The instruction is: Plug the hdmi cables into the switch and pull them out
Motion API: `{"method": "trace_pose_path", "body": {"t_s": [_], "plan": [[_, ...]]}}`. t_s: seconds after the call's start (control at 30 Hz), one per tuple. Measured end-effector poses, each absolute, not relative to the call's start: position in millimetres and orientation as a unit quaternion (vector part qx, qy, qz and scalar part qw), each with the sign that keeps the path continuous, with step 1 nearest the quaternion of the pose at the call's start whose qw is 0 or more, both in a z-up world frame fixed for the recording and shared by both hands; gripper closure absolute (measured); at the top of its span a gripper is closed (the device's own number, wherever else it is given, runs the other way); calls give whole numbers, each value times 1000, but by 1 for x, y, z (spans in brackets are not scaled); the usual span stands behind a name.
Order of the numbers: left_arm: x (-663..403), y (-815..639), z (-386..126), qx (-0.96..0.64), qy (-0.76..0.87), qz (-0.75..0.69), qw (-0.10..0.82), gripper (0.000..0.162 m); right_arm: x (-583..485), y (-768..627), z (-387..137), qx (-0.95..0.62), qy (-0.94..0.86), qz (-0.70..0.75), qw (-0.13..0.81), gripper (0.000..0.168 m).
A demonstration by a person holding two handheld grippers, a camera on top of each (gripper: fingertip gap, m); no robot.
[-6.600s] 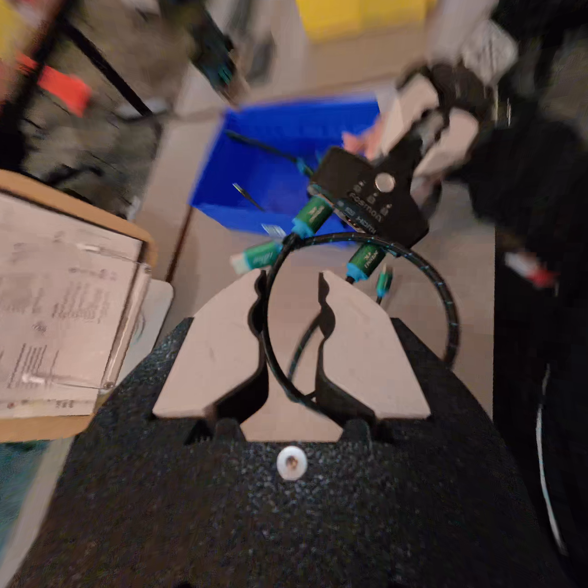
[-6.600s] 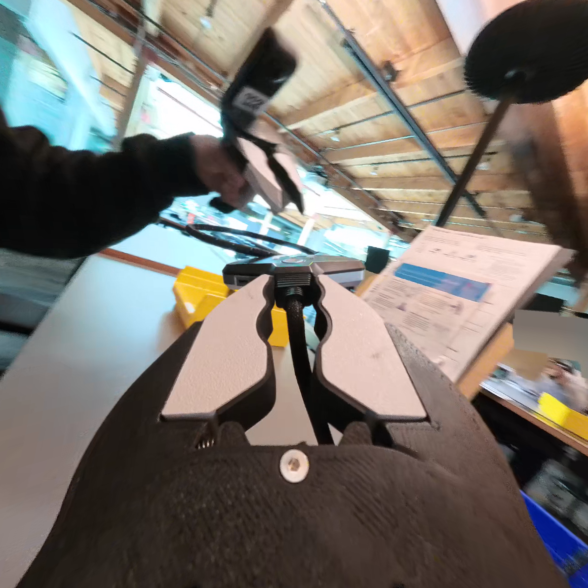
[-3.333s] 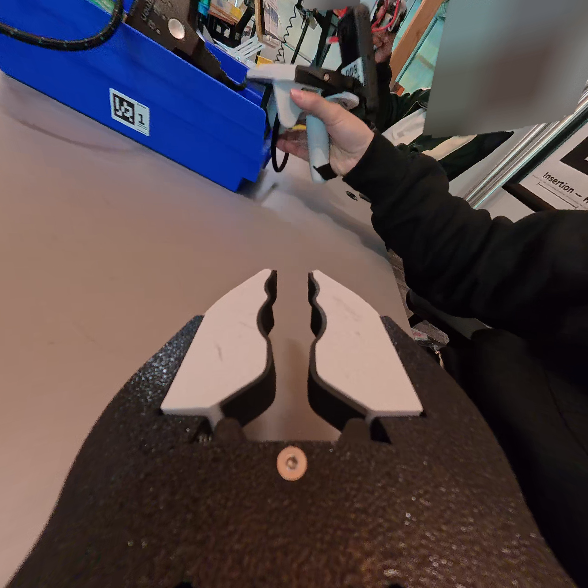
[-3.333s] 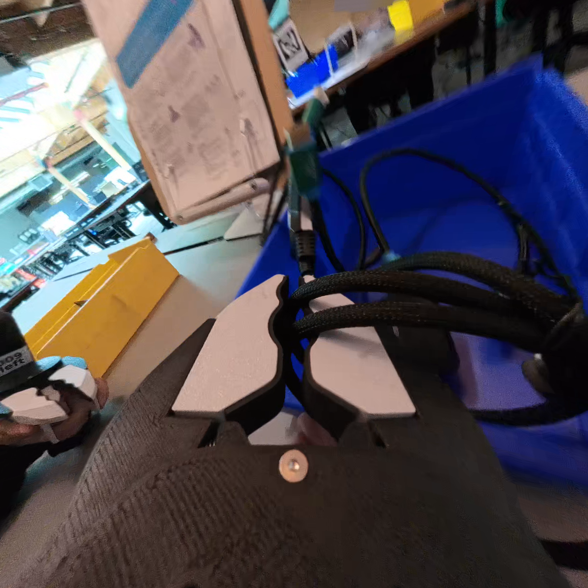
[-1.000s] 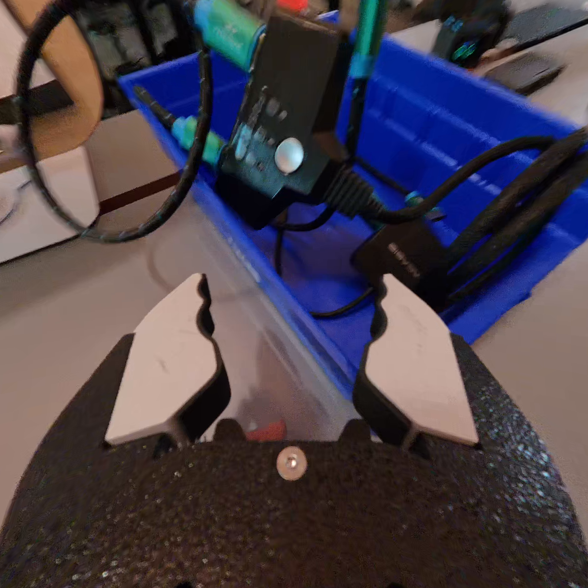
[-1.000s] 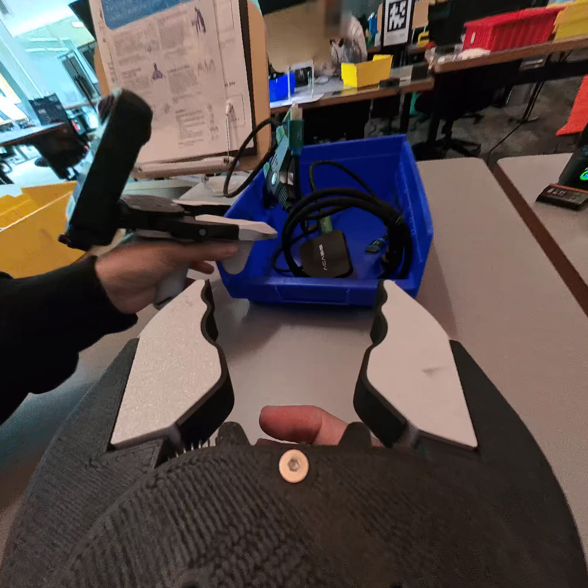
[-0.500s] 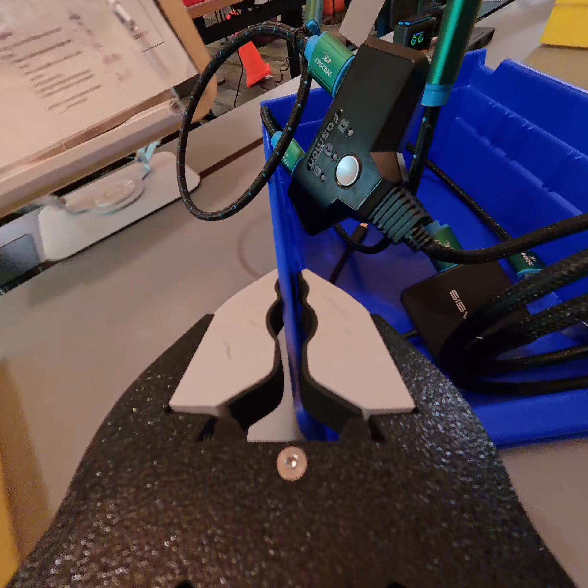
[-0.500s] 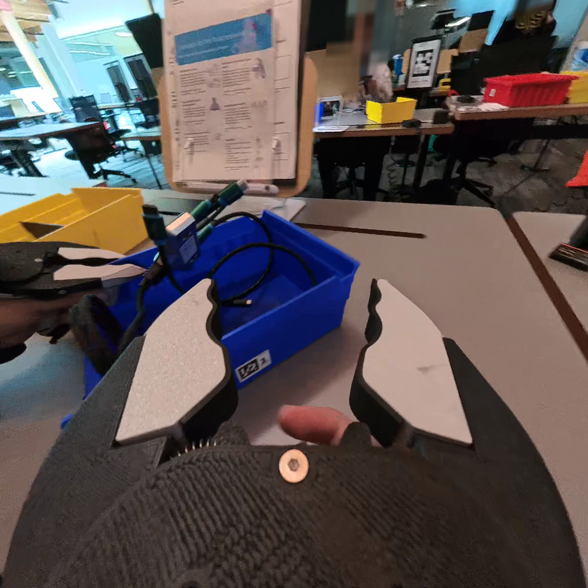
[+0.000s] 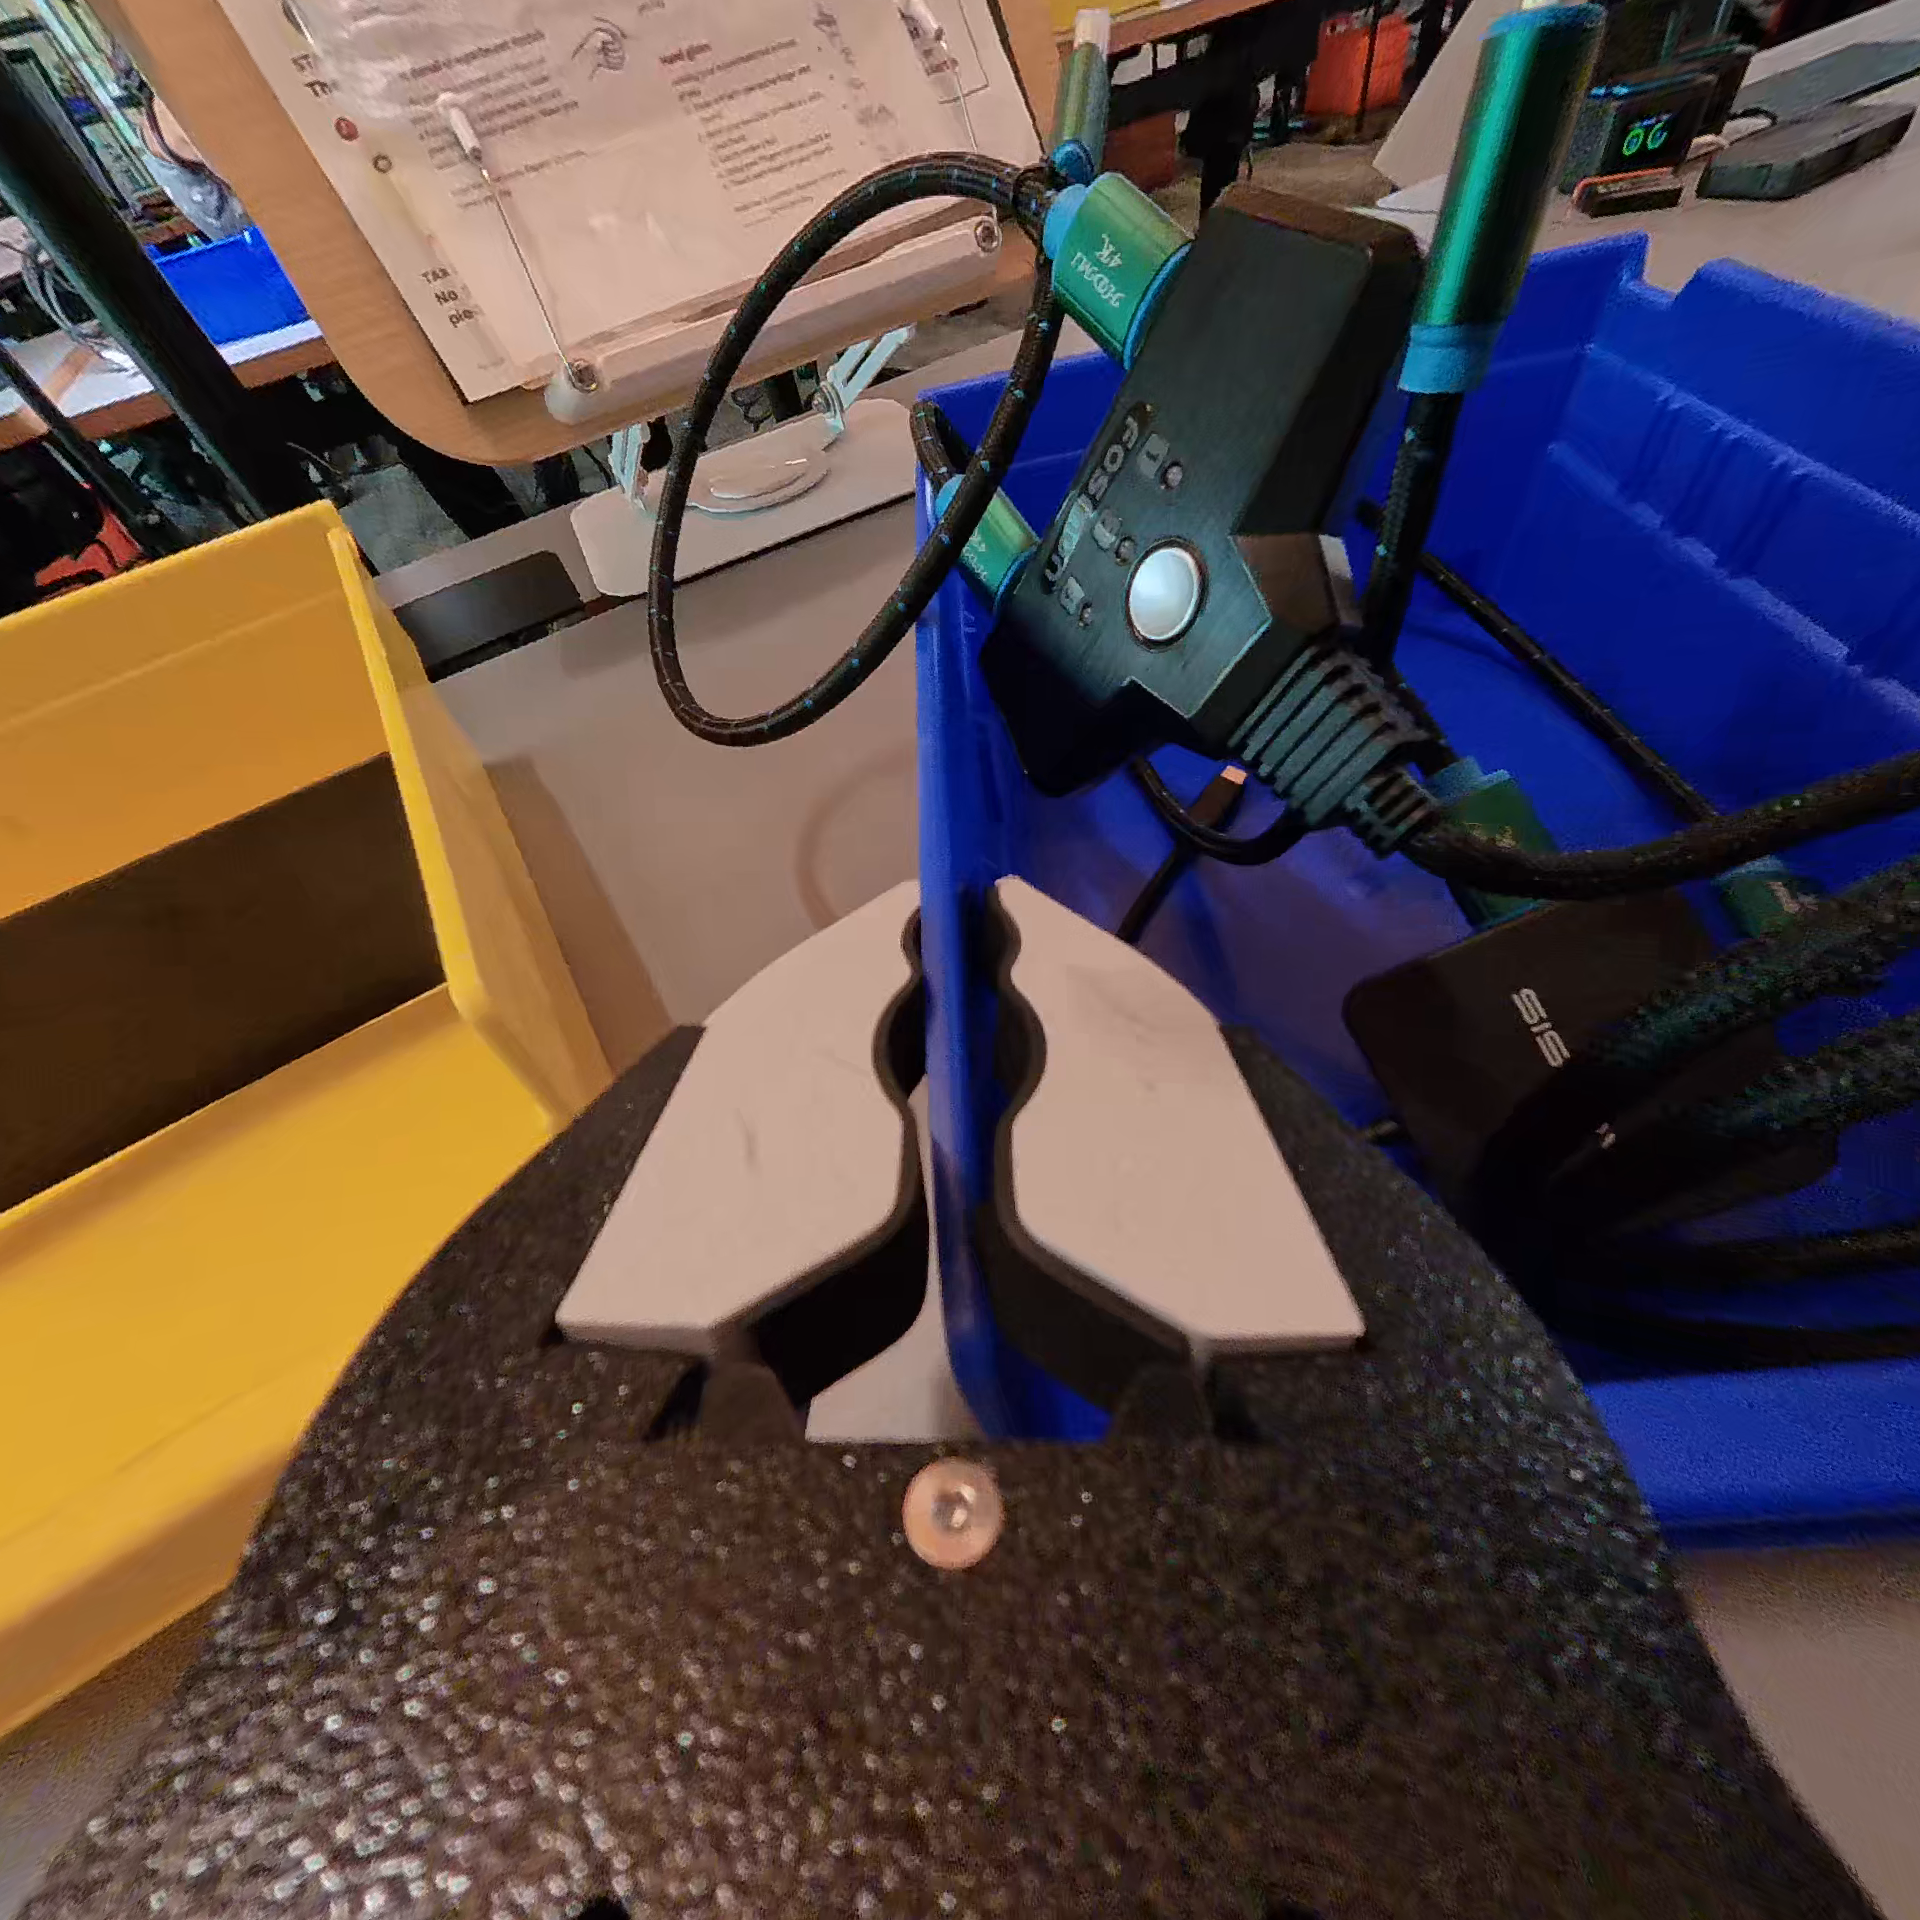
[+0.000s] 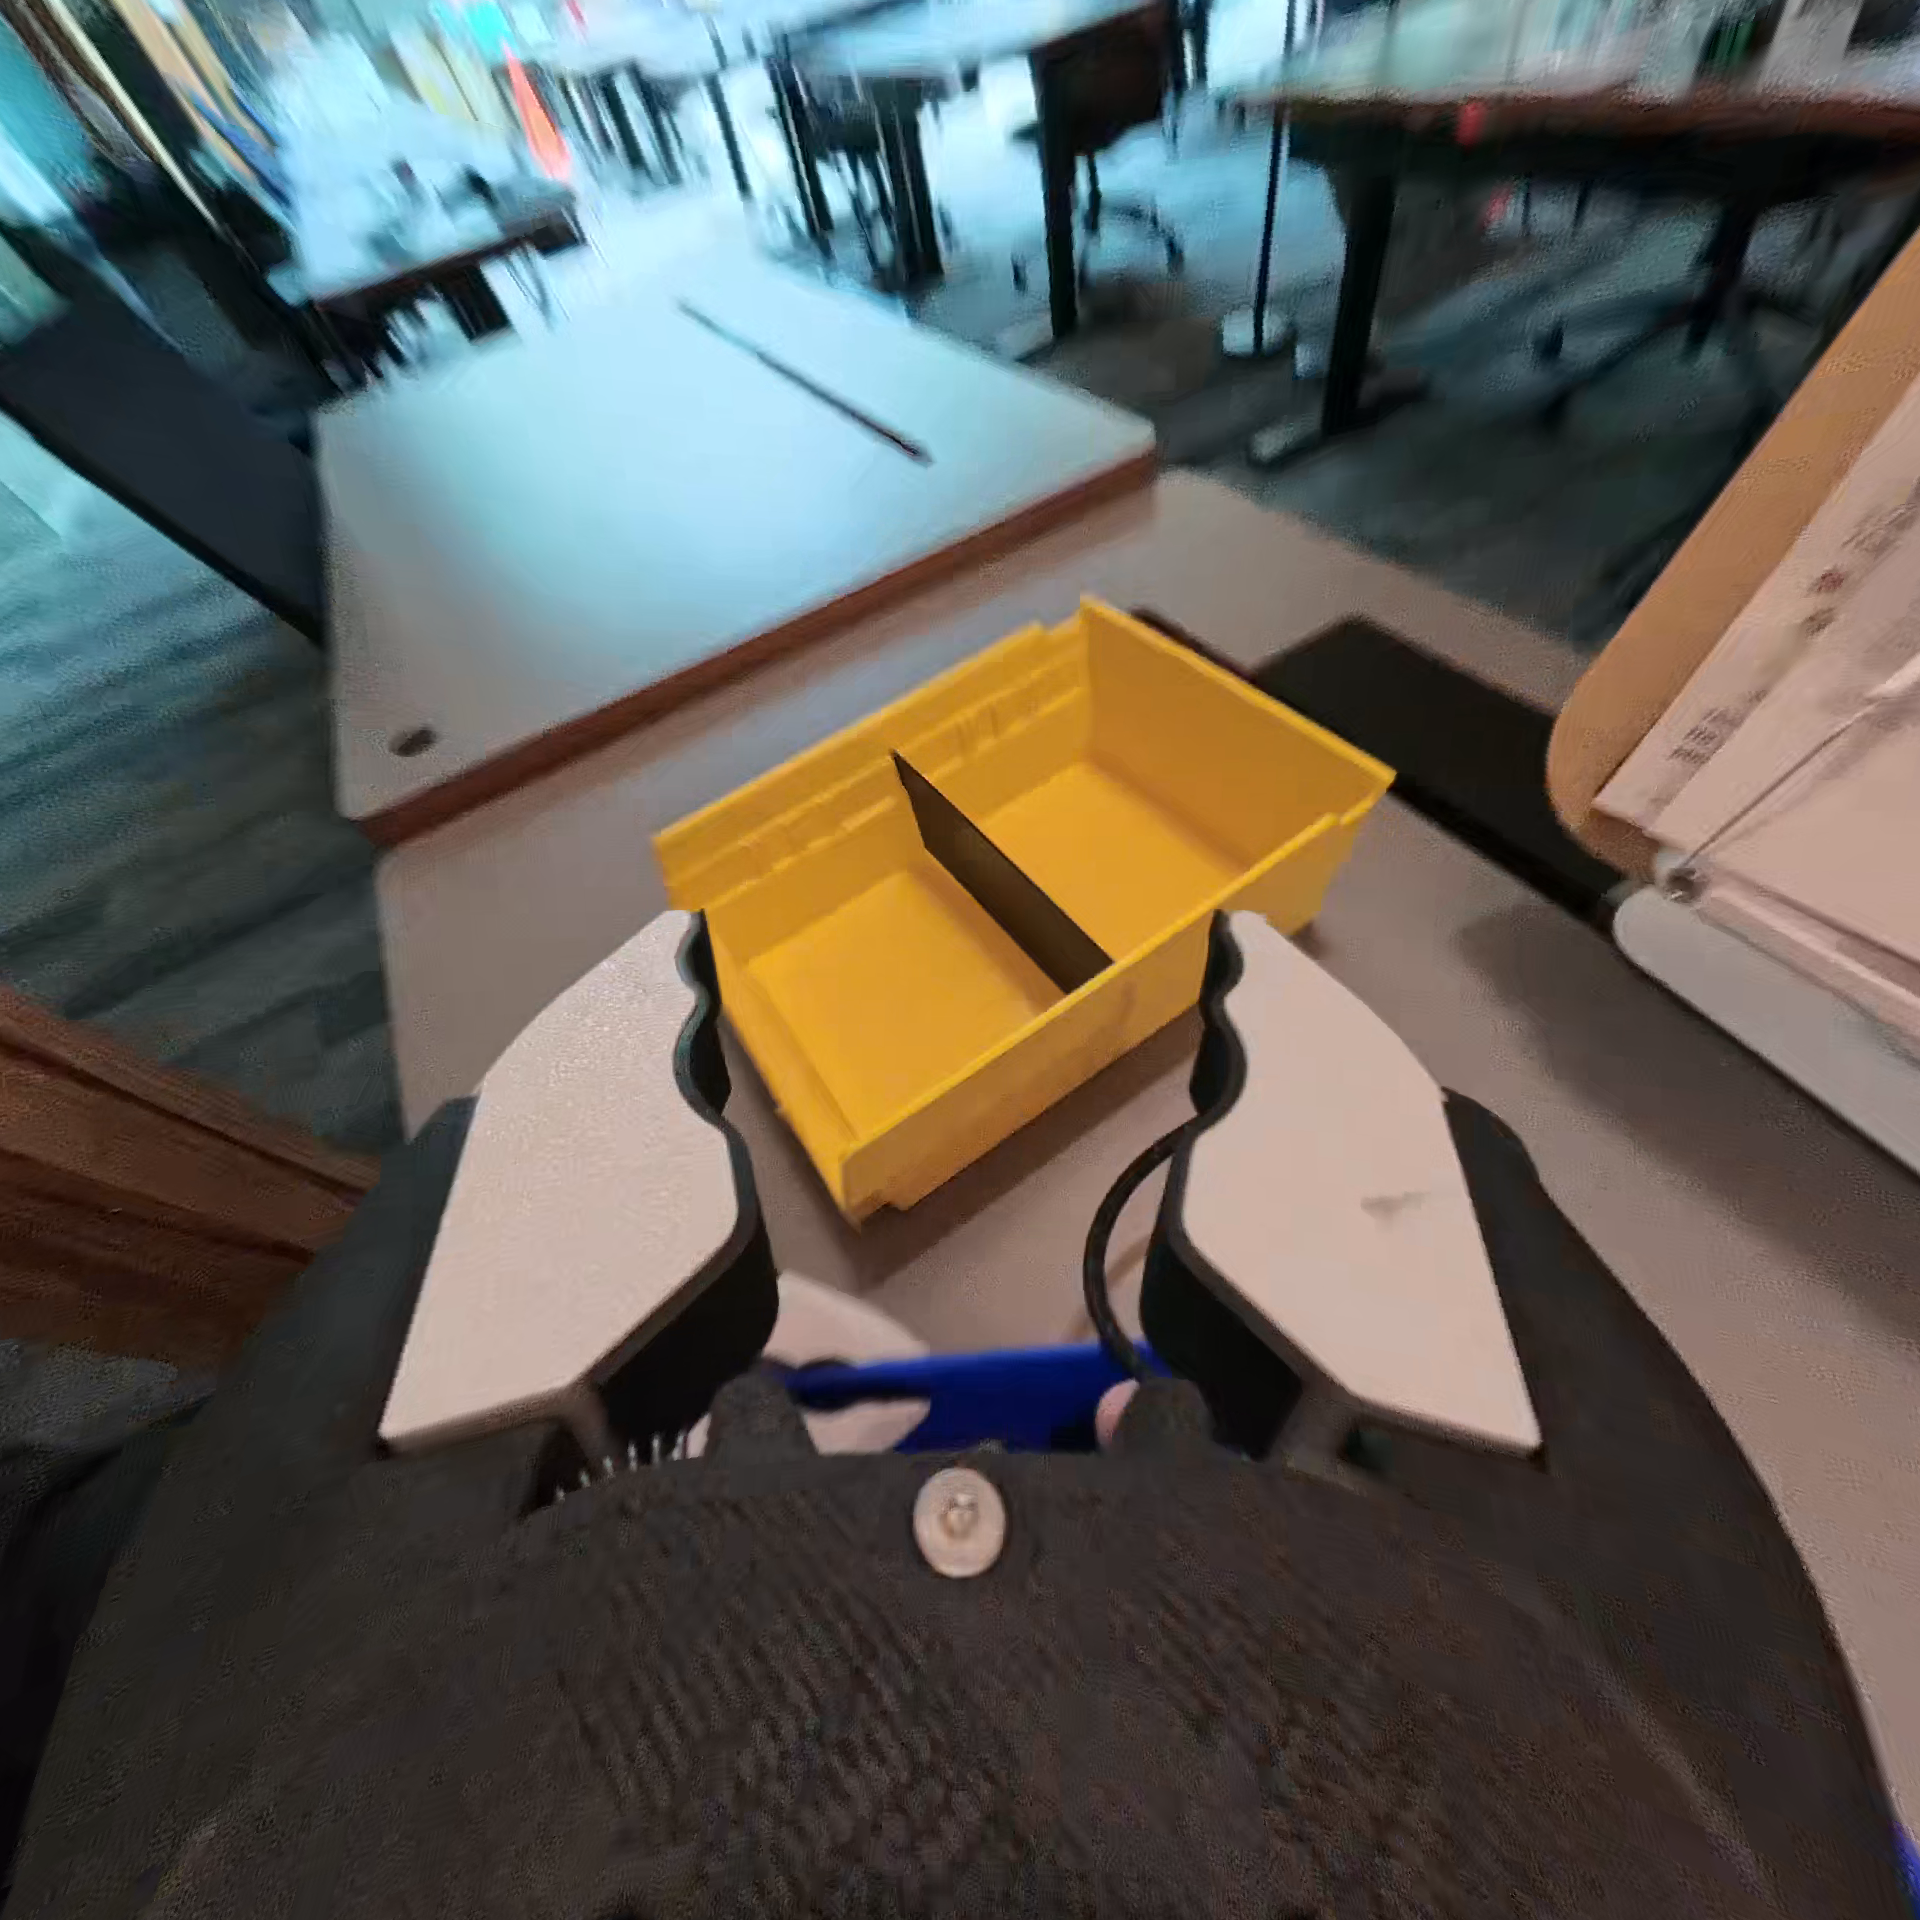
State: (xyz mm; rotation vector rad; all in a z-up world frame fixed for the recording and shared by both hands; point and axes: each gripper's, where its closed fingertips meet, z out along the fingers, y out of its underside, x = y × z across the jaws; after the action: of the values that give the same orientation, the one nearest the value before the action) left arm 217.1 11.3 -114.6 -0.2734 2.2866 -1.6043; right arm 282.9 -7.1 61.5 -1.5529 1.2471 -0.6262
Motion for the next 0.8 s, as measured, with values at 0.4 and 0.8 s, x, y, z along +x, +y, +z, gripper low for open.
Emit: {"method": "trace_pose_path", "body": {"t_s": [0.4,0.8], "plan": [[224,16,-113,-91,791,-579,173,153,383,11,-130,-656,703,-31,272,111],[231,15,-113,-80,792,-580,174,154,392,17,-177,-682,696,-54,218,134]]}}
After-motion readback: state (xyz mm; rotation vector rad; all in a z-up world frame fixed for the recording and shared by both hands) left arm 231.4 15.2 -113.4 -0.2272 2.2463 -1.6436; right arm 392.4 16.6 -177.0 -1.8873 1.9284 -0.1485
